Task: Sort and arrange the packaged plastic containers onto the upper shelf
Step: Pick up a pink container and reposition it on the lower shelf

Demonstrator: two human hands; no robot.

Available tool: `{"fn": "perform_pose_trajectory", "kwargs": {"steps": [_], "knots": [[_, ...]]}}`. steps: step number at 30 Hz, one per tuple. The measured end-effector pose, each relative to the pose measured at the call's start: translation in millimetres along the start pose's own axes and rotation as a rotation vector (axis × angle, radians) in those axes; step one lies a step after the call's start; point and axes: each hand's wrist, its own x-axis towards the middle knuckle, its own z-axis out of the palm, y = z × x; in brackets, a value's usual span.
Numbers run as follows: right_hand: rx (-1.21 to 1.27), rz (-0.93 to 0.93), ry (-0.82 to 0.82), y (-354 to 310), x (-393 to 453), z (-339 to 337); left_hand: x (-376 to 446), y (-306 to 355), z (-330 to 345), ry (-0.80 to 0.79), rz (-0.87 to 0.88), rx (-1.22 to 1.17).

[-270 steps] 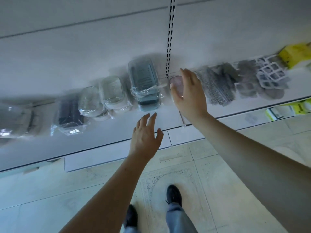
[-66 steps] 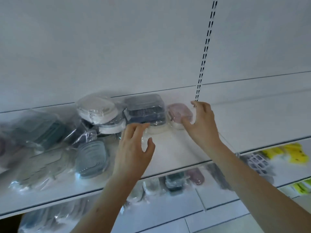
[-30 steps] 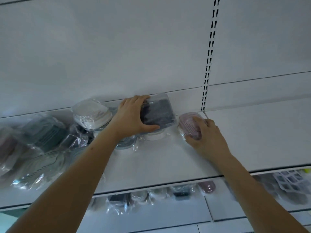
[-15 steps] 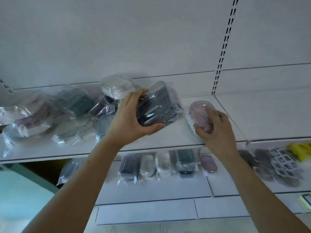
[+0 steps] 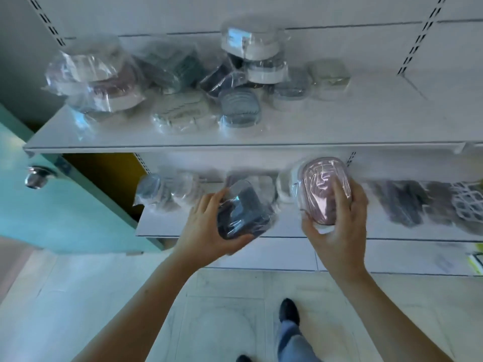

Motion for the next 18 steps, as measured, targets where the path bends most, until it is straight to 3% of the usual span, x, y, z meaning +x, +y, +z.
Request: {"fn": "perform_pose_trajectory", "kwargs": {"steps": [8, 18], "knots": [[-0.002, 0.110, -0.224, 37.2, -27.0, 80.4, 50.8, -69.8, 92.1, -0.045, -0.577, 0.018], [-0.012, 0.192, -0.295, 119.9, -21.8, 190.8, 194.5, -136.2, 179.2, 0.007, -0.769, 0.217]]}}
